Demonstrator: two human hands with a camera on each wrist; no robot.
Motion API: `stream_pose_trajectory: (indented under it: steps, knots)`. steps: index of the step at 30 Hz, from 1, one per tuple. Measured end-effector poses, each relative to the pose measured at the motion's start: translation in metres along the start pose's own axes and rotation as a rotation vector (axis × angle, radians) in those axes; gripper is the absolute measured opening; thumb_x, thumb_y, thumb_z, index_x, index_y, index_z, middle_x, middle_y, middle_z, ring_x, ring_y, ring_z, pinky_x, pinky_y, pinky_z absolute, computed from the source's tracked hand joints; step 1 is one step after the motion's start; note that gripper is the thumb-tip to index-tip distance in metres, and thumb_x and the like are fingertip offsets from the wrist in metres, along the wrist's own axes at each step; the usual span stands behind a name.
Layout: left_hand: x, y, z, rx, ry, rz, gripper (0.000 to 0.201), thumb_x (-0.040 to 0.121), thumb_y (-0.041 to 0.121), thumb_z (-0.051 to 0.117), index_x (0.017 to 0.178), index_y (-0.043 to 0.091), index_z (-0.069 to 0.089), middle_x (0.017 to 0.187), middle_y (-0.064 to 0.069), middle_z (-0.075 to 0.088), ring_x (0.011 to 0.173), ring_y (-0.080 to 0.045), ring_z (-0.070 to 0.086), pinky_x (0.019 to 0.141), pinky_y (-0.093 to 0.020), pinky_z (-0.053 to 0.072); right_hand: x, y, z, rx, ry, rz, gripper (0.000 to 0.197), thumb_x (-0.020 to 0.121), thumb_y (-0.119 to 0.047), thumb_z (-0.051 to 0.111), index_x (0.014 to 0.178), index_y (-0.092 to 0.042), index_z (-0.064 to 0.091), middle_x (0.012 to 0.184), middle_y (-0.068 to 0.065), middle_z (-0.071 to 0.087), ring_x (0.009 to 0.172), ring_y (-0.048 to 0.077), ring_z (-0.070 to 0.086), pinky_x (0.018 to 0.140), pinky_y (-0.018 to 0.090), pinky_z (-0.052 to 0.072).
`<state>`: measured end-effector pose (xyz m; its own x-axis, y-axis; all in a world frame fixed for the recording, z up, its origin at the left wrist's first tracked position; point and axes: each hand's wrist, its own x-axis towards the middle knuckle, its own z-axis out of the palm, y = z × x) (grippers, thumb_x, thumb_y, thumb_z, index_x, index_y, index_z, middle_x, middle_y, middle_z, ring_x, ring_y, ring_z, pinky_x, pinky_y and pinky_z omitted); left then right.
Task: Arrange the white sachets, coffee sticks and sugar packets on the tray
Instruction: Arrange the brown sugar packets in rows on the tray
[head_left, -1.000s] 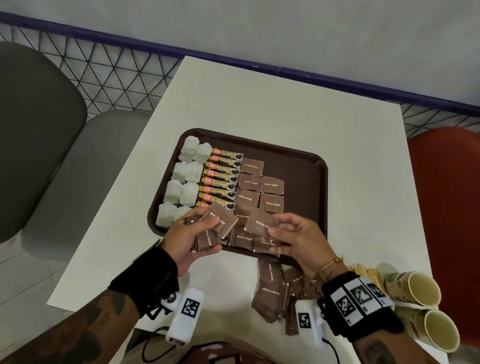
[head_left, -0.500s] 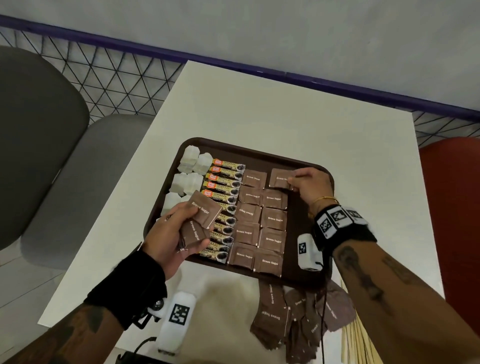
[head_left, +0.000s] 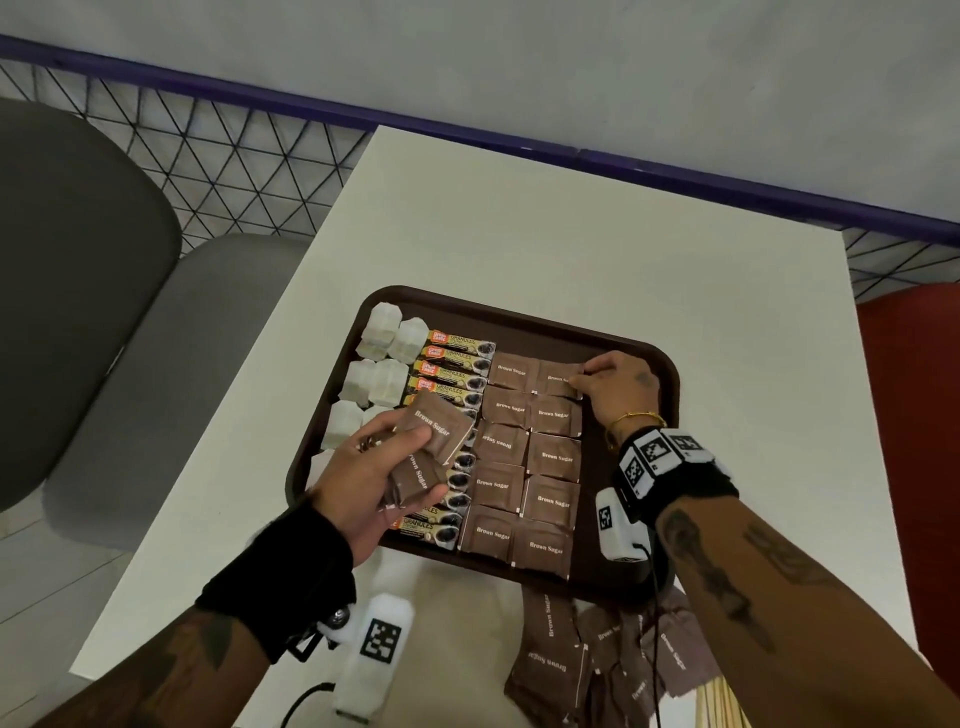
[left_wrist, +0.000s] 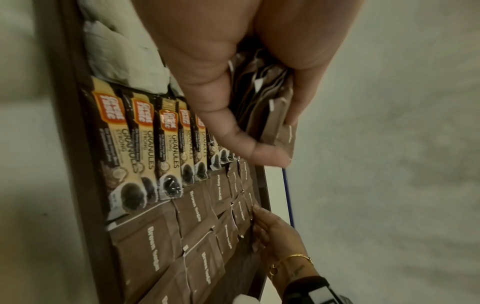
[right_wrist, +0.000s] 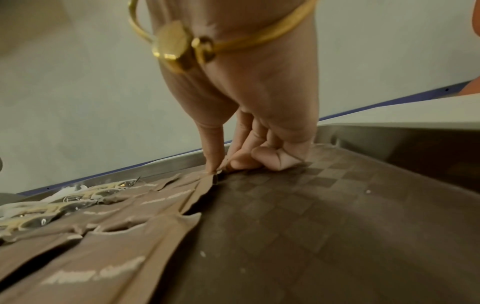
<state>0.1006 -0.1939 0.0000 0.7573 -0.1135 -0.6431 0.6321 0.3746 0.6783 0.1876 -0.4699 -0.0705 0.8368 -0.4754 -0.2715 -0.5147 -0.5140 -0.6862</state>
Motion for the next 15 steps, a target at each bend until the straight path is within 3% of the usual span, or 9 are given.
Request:
stream_pose_trajectory:
  steps: [3,5,7,9,11,15]
  knots:
    - [0.000,0.001,0.008,-0.007,-0.013,0.013,0.026,0.083,0.011,0.070,0.107,0.019,0.069,0.096,-0.010,0.073,0.078,-0.025,0.071,0.059,-0.034,0.059,-0.009,-0.004,-0.007,-0.005,0.041,-0.018,0.024,0.077,-0.033,0.079,0.092,-0.020,0.066,0.095,0.002,0.069,0.092,0.020,0.065,0.083,0.033,0.054]
    - [0.000,0.001,0.011,-0.006,-0.027,0.021,0.028,0.082,0.008,0.070,0.109,0.016,0.068,0.097,-0.012,0.073,0.078,-0.025,0.072,0.061,-0.036,0.059,-0.030,-0.017,-0.016,0.054,0.071,-0.086,0.024,0.081,-0.038,0.074,0.095,-0.020,0.066,0.090,-0.005,0.066,0.088,0.012,0.064,0.071,0.020,0.048]
    - [0.002,-0.001,0.014,-0.013,-0.026,0.026,0.023,0.082,0.006,0.070,0.103,0.016,0.067,0.095,-0.011,0.074,0.078,-0.026,0.072,0.062,-0.038,0.060,-0.059,-0.036,-0.024,0.142,-0.064,-0.162,0.023,0.082,-0.042,0.072,0.094,-0.023,0.068,0.089,-0.011,0.067,0.085,0.002,0.062,0.067,0.013,0.044]
    - [0.004,-0.003,0.017,-0.023,-0.016,0.027,0.020,0.081,0.007,0.071,0.097,0.017,0.065,0.094,-0.009,0.074,0.077,-0.024,0.072,0.064,-0.039,0.060,-0.087,-0.048,-0.025,0.254,-0.359,-0.182,0.024,0.079,-0.045,0.073,0.092,-0.026,0.071,0.089,-0.008,0.071,0.077,0.004,0.065,0.069,0.017,0.051]
    - [0.005,-0.005,0.021,-0.030,-0.014,0.022,0.021,0.081,0.008,0.072,0.097,0.017,0.063,0.092,-0.008,0.073,0.076,-0.022,0.073,0.066,-0.040,0.060,-0.109,-0.050,-0.016,0.383,-0.586,-0.129,0.023,0.079,-0.039,0.076,0.095,-0.022,0.073,0.086,-0.004,0.073,0.070,0.007,0.065,0.062,0.022,0.051]
    - [0.004,-0.006,0.024,-0.021,-0.023,0.011,0.027,0.081,0.013,0.073,0.106,0.014,0.063,0.092,-0.012,0.073,0.078,-0.023,0.073,0.070,-0.043,0.060,-0.124,-0.043,0.006,0.673,-0.590,0.023,0.011,0.083,-0.011,0.074,0.094,-0.009,0.071,0.075,0.001,0.069,0.064,0.011,0.061,0.051,0.021,0.046]
